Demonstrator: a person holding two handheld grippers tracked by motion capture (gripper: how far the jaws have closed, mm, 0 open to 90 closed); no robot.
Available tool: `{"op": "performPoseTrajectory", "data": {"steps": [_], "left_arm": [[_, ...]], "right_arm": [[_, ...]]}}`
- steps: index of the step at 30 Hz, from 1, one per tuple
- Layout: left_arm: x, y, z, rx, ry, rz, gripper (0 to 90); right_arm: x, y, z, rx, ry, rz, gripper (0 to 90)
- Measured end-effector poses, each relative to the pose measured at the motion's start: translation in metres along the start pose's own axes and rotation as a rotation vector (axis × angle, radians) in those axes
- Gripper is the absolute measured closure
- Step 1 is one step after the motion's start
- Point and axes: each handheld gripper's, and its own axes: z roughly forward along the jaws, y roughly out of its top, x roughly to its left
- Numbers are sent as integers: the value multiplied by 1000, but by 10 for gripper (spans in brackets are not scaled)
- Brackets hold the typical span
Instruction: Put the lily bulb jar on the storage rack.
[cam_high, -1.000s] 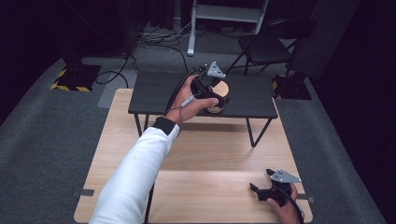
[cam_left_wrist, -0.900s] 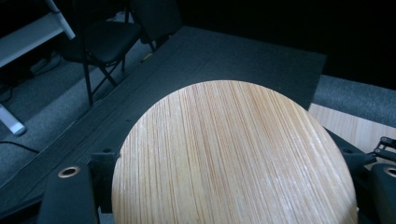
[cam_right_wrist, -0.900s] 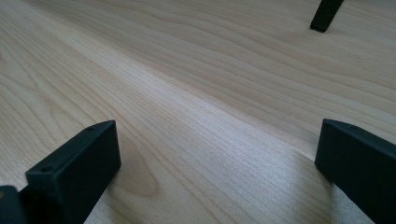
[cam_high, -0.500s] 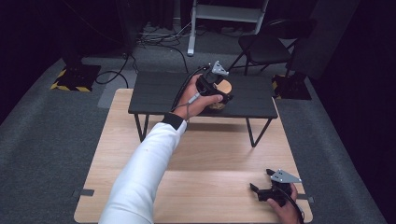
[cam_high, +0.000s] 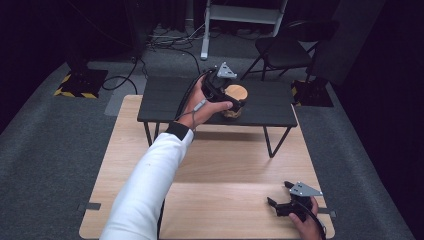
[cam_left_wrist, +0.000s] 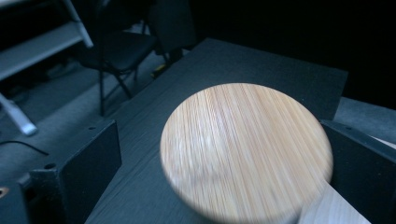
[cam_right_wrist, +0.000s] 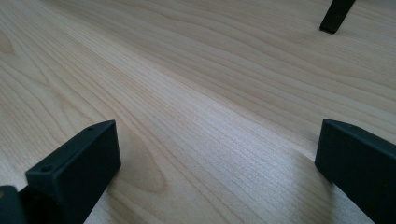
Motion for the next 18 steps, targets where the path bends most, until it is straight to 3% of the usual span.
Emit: {"op": "performPoseTrajectory", "data": {"steps": [4, 7, 10, 18], "left_arm": [[-12, -10, -19, -16, 17, 32, 18], [-20, -24, -30, -51, 18, 12, 6], [-32, -37, -40, -64, 30, 42, 5], [-57, -81, -64, -101, 52, 21, 6]], "right_arm": [[0, 0, 0, 0, 0, 1, 0], [0, 0, 0, 0, -1, 1, 0], [0, 0, 0, 0, -1, 1, 0], [0, 0, 0, -1, -1, -1, 0]]}}
